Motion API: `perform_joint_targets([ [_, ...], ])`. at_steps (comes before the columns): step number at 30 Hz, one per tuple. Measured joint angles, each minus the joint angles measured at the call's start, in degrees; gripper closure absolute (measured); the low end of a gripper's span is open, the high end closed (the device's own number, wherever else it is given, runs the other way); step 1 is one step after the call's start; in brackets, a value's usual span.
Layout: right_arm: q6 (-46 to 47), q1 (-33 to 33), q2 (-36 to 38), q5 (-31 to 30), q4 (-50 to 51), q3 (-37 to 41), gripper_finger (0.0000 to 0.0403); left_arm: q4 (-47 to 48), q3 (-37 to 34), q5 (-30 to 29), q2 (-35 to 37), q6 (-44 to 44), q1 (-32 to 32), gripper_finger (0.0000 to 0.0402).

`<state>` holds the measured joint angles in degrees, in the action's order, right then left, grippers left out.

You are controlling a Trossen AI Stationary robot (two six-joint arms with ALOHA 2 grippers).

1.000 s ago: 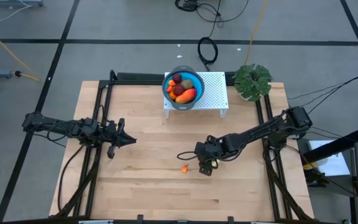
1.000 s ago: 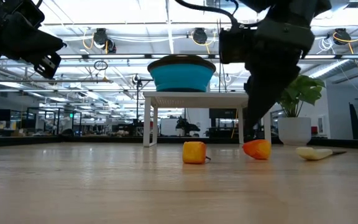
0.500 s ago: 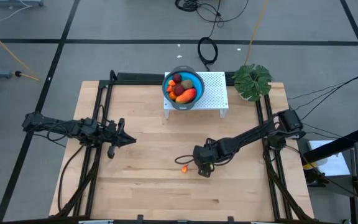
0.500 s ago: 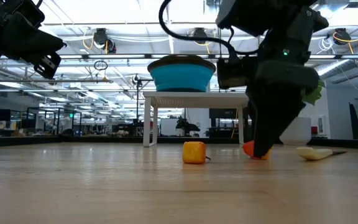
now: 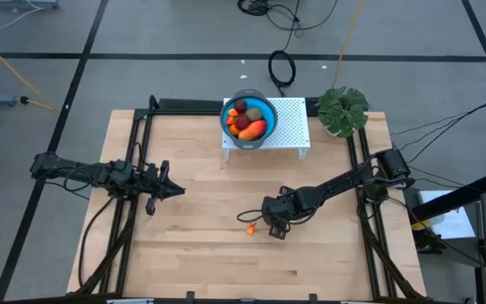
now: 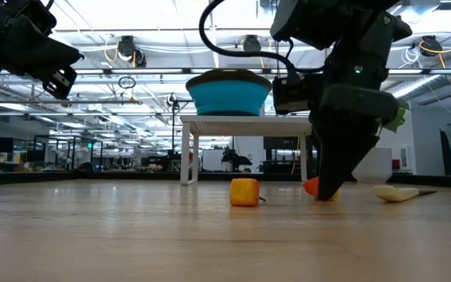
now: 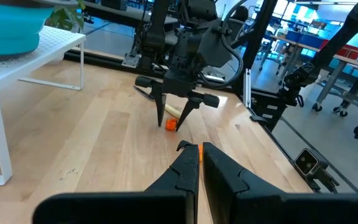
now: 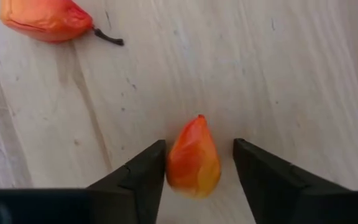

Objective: Pick & Place Fruit
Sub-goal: Put the right pear into the blue strainer bowl on the shelf

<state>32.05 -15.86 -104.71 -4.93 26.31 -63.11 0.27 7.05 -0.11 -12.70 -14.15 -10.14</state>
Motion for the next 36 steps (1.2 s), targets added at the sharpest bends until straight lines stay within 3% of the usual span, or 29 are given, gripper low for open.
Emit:
perform_joint_targets([
  [8,0.19,0.06,0.40,-0.27,0.16,0.11,0.0279,0.00,0.00,-0.01,0.00,0.10,0.01,0.0382],
  [14,0.31,1.10,5.60,2.33,-2.37,0.33,0.0310,0.04,0.00,-0.12,-0.01,0.37,0.00,0.0382],
  [27,0.55,4.31,19.28,1.99,-22.55,0.17,0.0308,0.04,0.00,-0.39,-0.01,1.67,0.01,0.0382],
  [36,12.49,7.26,21.81,1.86,-38.88,0.15,0.0308,0.07,0.00,-0.39,-0.01,1.63,0.00,0.0382],
])
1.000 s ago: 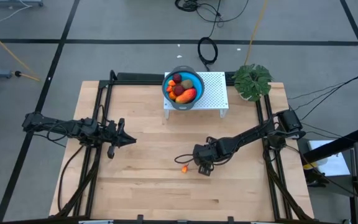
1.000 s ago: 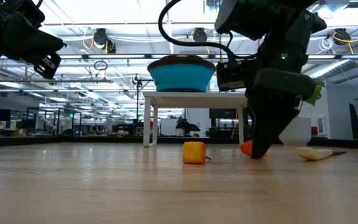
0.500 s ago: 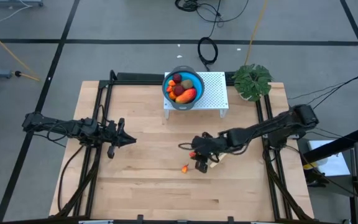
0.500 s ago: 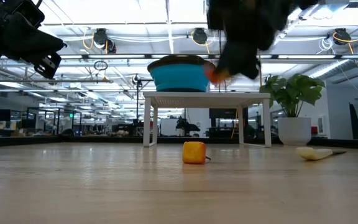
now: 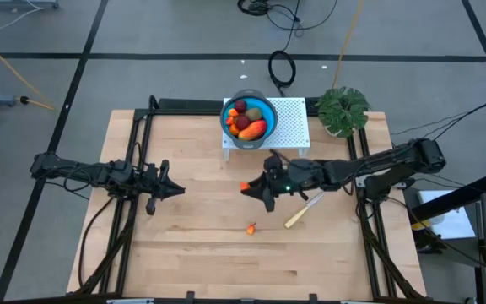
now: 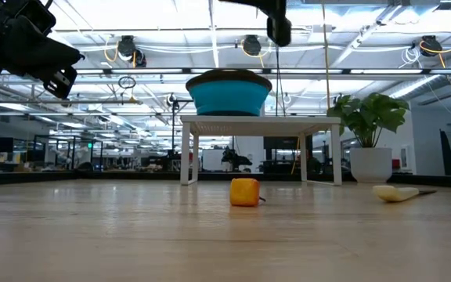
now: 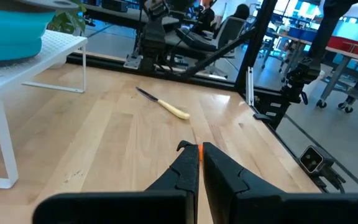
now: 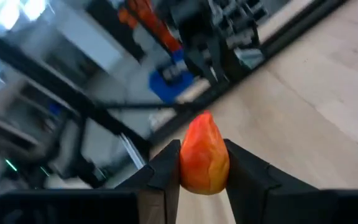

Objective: Pick & Place Fruit
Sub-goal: Put the right pear into the blue strainer bowl on the shelf

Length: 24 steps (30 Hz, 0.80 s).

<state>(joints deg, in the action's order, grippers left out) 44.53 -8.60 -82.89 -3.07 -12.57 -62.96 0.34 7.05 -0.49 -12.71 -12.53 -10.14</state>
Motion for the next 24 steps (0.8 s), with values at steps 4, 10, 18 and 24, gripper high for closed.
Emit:
perform_joint_targets([
  [4,6.18,1.06,-0.02,-0.04,-6.79,0.00,0.0308,0.02,0.00,-0.02,0.00,-0.01,0.01,0.0382],
  [10,14.22,2.92,-0.07,-1.65,-14.44,0.00,0.0308,0.00,0.00,-0.05,0.02,-0.01,0.01,0.0382],
  [18,23.84,7.00,-0.04,-1.60,-22.59,0.00,0.0308,0.43,0.00,-2.65,0.00,-0.05,-0.01,0.0382],
  [24,25.33,9.91,-0.04,-1.25,-23.66,0.00,0.0308,1.71,0.00,-2.84,0.00,-1.15,-0.01,0.0382],
])
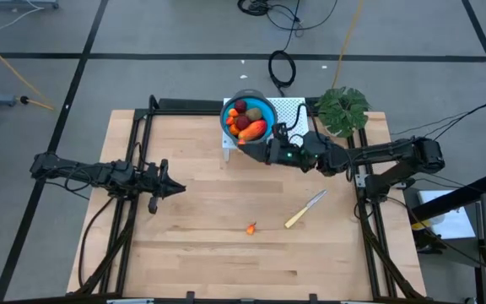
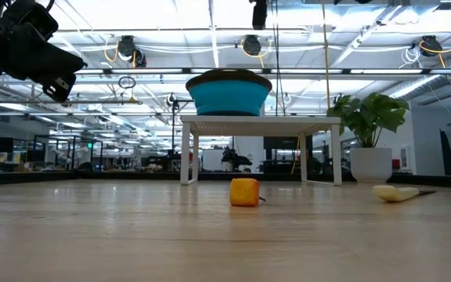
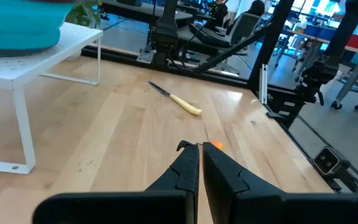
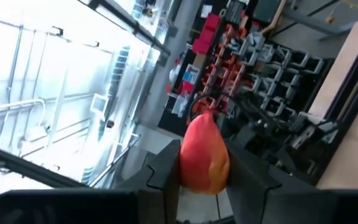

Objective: Pick & Place Fruit
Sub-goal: Put the right pear into the blue strainer bowl on the shelf

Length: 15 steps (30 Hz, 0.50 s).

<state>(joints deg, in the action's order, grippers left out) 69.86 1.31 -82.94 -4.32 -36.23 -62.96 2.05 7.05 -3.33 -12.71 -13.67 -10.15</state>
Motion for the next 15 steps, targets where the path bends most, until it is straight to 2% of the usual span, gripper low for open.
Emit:
perform_joint_targets([
  [5,2.07,1.36,0.00,0.71,0.00,0.00,0.0308,-0.01,0.00,-0.22,0.00,-0.02,0.01,0.0382],
  [8,-0.63,2.17,0.00,2.82,0.02,0.00,0.0308,-0.01,0.00,-0.22,0.00,-0.02,0.00,0.0382],
  [11,-9.30,2.76,0.00,2.99,0.11,0.00,0.0308,-0.01,0.00,-0.22,0.00,-0.02,0.00,0.0382],
  [15,-27.15,3.60,0.00,3.10,0.49,0.00,0.0307,-0.01,0.00,-0.26,0.00,-0.06,0.00,0.0382],
])
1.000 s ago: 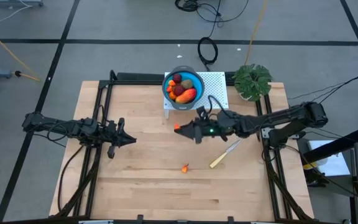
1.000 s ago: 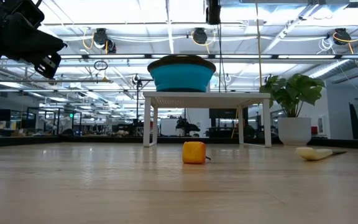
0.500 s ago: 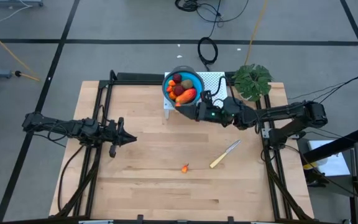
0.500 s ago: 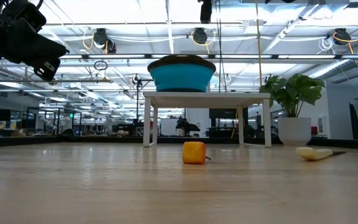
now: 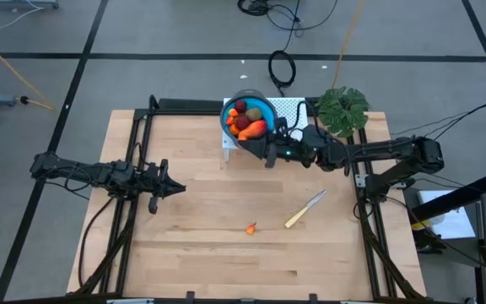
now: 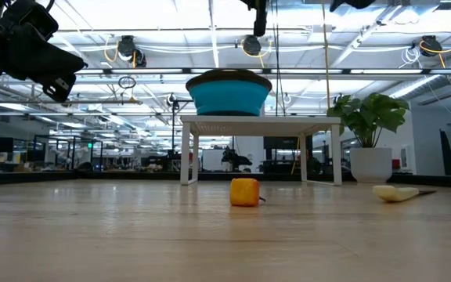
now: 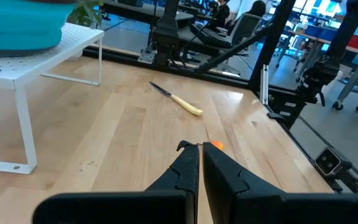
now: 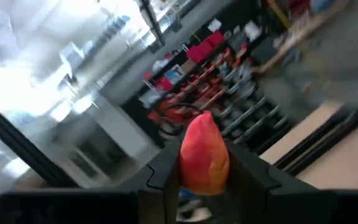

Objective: Pick & Place Fruit
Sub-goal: Put the right pear into the blue strainer bowl on the shelf

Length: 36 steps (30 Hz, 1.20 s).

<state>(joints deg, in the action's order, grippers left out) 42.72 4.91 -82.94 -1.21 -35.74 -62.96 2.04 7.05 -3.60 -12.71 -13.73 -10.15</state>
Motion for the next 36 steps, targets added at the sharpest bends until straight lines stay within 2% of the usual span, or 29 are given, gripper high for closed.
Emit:
perform_joint_targets([
  [2,-8.95,0.38,0.00,0.12,0.02,0.00,0.0307,0.00,0.00,-0.04,0.00,-0.01,0.00,0.0382],
  [7,-26.36,2.32,0.00,4.98,2.16,-0.04,0.0307,0.00,0.00,-2.13,-0.02,-0.03,0.00,0.0382],
  [16,-47.67,6.86,0.00,5.86,7.12,-0.04,0.0294,0.06,0.00,-6.58,-0.02,-0.04,0.00,0.0382],
  [19,-49.64,9.09,0.01,5.81,9.06,-0.04,0.0293,0.68,0.00,-6.69,-0.02,-0.28,0.00,0.0382],
  [30,-47.58,17.33,0.02,5.78,17.93,-0.37,0.0297,5.92,0.00,-7.05,-0.04,-5.85,0.00,0.0382],
  [36,-45.37,20.39,0.00,5.79,31.36,-6.38,0.0297,5.95,0.00,-8.28,-0.02,-5.95,0.00,0.0382],
])
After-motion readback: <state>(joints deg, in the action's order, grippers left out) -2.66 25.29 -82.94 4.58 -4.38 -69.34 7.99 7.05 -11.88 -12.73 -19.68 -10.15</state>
